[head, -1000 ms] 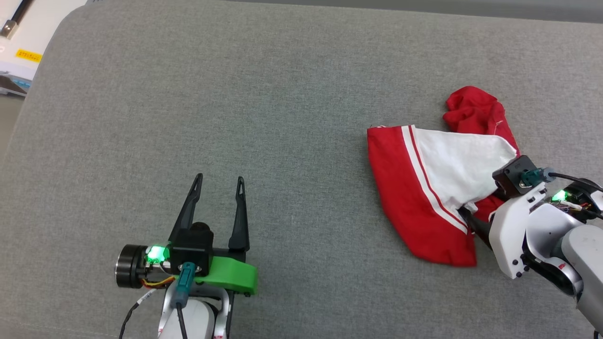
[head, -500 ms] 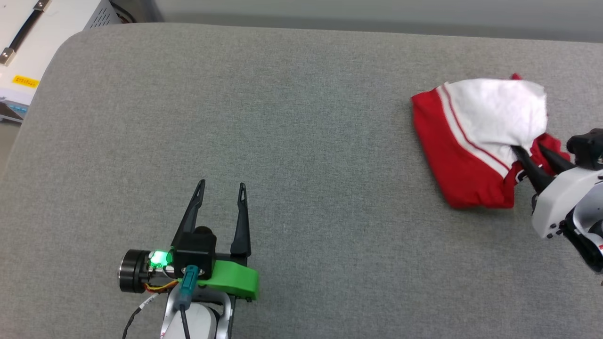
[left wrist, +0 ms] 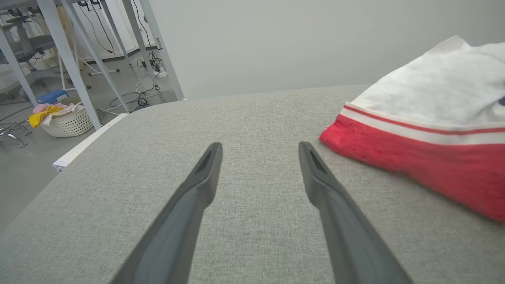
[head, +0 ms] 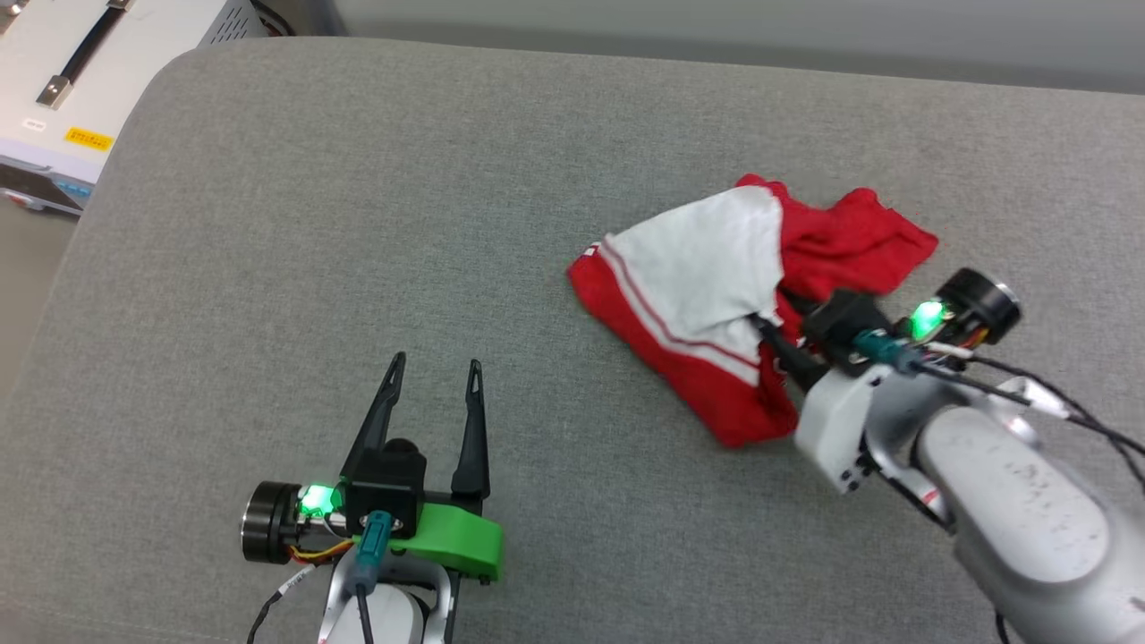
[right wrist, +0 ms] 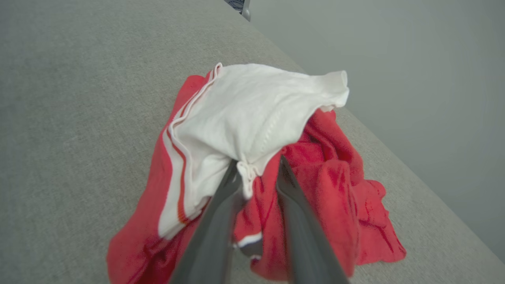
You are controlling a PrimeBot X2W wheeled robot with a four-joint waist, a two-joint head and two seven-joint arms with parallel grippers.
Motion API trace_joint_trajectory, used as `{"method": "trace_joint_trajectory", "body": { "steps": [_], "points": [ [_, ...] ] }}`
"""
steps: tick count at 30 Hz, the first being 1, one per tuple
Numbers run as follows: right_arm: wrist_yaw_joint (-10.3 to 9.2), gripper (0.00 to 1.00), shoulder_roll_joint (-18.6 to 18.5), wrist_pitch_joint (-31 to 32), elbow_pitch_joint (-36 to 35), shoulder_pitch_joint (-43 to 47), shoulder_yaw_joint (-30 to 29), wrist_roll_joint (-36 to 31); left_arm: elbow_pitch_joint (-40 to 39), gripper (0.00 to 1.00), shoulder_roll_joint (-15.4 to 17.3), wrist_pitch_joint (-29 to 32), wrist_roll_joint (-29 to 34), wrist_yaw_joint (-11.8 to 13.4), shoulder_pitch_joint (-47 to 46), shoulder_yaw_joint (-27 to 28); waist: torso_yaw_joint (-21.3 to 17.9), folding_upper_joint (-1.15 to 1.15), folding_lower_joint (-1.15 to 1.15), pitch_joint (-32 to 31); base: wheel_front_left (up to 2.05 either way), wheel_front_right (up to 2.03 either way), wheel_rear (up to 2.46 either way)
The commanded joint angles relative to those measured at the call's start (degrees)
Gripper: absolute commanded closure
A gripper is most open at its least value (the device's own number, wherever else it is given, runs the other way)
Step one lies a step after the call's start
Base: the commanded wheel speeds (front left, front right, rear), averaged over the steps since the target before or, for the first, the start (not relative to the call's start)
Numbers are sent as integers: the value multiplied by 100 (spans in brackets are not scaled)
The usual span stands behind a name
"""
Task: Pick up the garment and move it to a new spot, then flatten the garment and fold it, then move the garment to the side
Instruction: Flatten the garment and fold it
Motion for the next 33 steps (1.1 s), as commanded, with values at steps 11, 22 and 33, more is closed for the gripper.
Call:
{"method": "trace_joint_trajectory", "body": {
  "steps": [11, 22, 33],
  "points": [
    [-4, 100, 803, -391, 867, -192, 2123, 23, 66, 0, -47, -33, -64, 93, 32, 12, 242, 0, 0, 29, 0, 0, 0],
    [-4, 0, 971, -1390, 1120, 87, 1853, 135, 66, 0, -36, -33, -28, 107, 175, 127, 36, 0, 0, -190, 0, 0, 0],
    [-4, 0, 851, -1582, -547, 671, -159, -280, 13, 0, 66, -33, 29, 117, 354, 238, -139, 0, 0, -501, 0, 0, 0]
  ]
}}
